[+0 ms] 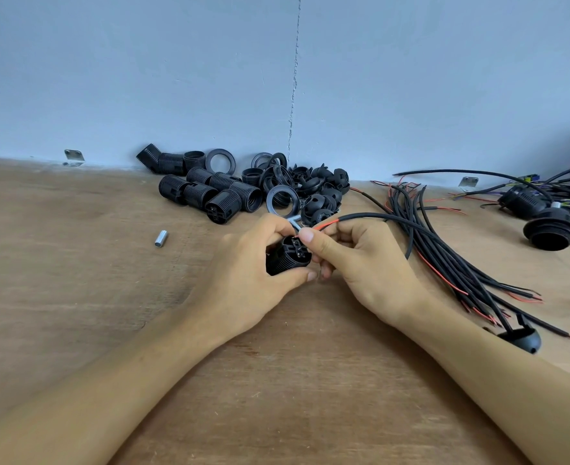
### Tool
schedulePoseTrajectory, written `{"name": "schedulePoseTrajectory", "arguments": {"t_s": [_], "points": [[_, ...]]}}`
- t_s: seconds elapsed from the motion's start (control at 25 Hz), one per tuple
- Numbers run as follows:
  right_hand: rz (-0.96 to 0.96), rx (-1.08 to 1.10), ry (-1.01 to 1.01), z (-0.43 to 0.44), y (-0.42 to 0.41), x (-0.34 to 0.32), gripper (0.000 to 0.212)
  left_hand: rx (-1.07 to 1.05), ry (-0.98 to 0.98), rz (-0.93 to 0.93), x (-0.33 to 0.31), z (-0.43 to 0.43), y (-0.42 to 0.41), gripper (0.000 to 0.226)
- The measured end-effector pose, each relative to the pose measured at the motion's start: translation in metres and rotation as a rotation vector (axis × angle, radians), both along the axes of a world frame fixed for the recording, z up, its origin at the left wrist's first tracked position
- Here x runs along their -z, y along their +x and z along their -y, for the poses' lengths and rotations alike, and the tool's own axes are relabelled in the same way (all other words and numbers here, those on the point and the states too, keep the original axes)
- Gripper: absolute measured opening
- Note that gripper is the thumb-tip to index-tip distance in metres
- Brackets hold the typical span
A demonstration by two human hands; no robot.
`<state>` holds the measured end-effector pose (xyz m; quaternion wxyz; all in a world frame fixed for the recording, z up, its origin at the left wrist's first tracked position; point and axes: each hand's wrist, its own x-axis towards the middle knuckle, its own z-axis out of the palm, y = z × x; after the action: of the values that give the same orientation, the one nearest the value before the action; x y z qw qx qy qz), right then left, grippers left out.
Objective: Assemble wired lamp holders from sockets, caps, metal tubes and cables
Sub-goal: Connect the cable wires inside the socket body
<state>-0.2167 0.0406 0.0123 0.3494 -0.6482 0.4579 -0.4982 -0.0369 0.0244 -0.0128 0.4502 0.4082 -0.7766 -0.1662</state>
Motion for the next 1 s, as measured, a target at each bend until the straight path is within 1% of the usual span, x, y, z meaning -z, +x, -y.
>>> {"name": "schedulePoseTrajectory", "arguments": {"t_s": [0.36,0.56,0.8,0.88,1.0], "points": [[-0.004,0.007,-0.012,-0.0005,-0.0003,0.0001,0.025,0.005,0.003,-0.007,-0.0002,0.0003,-0.0003,0.04],[-0.046,0.026,-0.008,-0.0005,0.0007,0.0013,0.025,0.004,0.008,-0.012,0.0009,0.0005,0.0001,0.041],[-0.143,0.054,-0.114,-0.0044,0.0015,0.0001,0.019,-0.017,-0.012,0.009,-0.0024,-0.0017,-0.0026,0.039],[-0.131,0.04,-0.114,-0.0041,0.0012,0.0007,0.019,-0.024,-0.004,0.012,-0.0035,-0.0022,-0.003,0.038],[-0.029,0.008,-0.008,-0.0017,0.001,0.0006,0.021,-0.013,0.013,0.009,-0.0035,-0.0029,-0.0026,0.038]]}}
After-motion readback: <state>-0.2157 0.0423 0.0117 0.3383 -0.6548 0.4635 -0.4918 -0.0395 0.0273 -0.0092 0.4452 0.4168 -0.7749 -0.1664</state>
